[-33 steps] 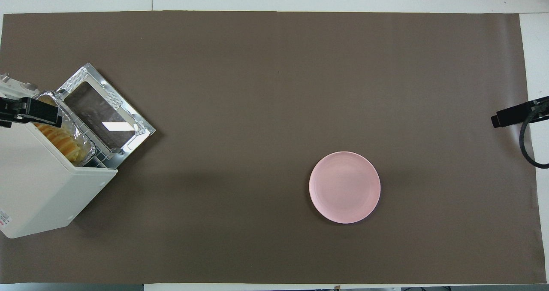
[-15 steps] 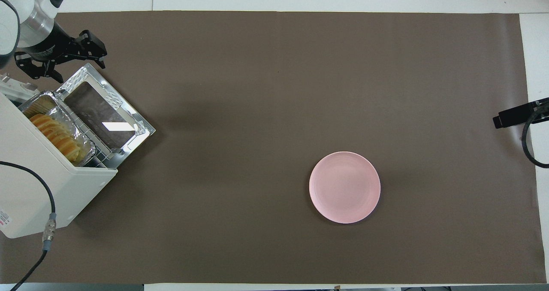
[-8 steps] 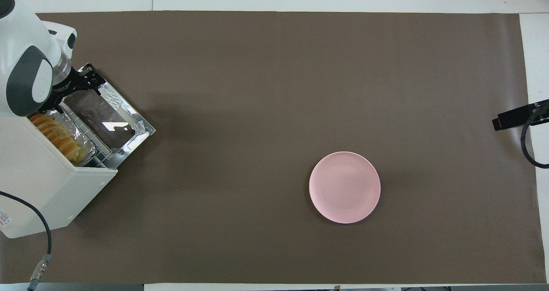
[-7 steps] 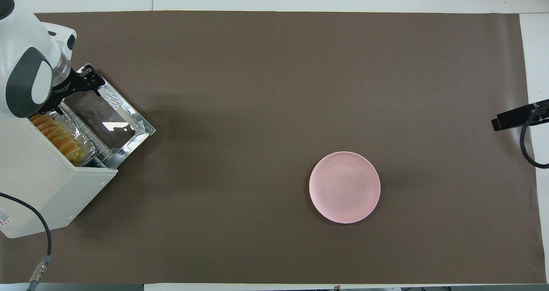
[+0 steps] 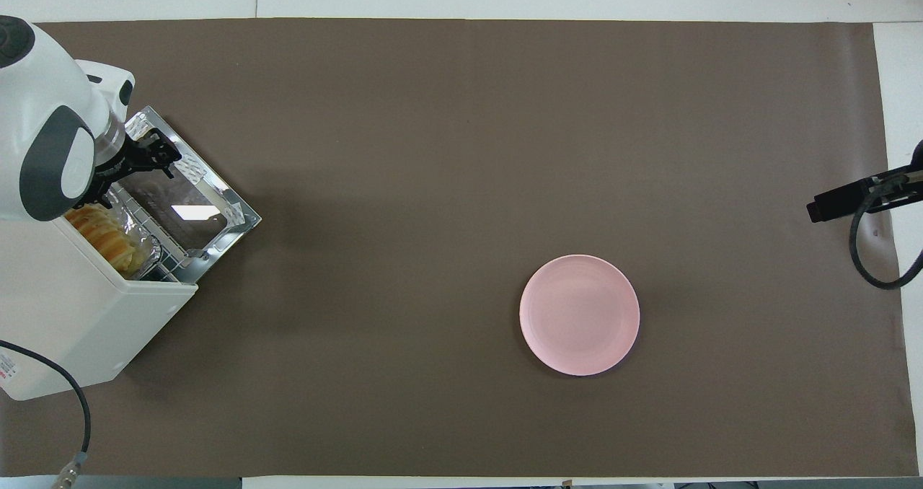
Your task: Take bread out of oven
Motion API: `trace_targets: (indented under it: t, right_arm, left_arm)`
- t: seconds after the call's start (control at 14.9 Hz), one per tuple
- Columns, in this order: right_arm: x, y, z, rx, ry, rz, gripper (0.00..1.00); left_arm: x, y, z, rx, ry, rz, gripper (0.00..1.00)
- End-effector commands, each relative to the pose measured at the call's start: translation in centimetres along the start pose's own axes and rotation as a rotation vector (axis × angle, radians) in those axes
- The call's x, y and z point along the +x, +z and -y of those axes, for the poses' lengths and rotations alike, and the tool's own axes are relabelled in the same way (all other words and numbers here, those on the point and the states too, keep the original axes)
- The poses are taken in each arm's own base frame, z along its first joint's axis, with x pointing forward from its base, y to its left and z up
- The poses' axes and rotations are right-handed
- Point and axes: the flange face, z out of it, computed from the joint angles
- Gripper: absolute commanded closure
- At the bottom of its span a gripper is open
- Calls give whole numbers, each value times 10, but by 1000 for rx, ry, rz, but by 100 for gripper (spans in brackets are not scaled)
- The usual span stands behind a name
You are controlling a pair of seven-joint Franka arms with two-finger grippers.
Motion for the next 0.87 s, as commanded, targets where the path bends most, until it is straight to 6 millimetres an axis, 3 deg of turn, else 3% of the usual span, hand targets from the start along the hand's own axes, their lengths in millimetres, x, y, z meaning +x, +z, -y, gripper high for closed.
trace_targets:
  t: [0.0, 0.2, 0.33, 0.47, 0.54, 0.8]
  right_arm:
    - [-2, 16, 31, -15, 37, -19, 0]
    - [8, 40, 68, -16, 87, -26, 0]
    - [19, 59, 89, -16, 99, -43, 0]
    - [25, 81, 101, -8, 125, -37, 0]
    - [28, 89, 105, 2, 133, -42, 0]
    - [30, 104, 111, 4, 136, -30, 0]
  left_arm:
    - [-12, 4, 14, -17, 1, -45, 0]
    - [-13, 9, 16, -19, 3, -41, 28]
    - [-14, 13, 20, -12, 14, -29, 62]
    - [-12, 15, 27, -10, 34, -24, 90]
    - [-13, 16, 27, -8, 36, -22, 100]
    - [-5, 1, 15, -33, 48, -64, 100]
